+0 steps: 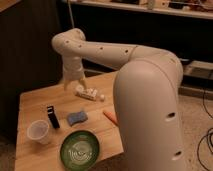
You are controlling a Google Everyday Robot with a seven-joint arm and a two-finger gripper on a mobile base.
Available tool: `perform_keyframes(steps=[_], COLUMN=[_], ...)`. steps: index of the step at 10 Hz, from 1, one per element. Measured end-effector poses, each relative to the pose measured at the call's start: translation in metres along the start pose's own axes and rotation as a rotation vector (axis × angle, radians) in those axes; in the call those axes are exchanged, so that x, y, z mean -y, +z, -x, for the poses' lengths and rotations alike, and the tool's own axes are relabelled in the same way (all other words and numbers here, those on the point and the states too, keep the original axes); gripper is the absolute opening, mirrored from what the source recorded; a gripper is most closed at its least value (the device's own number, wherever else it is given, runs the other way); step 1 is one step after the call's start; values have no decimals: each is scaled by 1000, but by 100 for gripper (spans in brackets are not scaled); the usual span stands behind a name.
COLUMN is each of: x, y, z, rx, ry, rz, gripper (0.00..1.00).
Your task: Move the arm in a circular motion
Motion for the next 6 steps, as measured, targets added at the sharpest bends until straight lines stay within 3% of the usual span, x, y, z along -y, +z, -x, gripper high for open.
perform_keyframes(steps=[1,2,6], x=[20,61,164], y=[1,4,14], z=[6,11,-9], rx=[4,15,47], ry=[34,105,277], rz=[-5,-5,-8], gripper=[65,65,65])
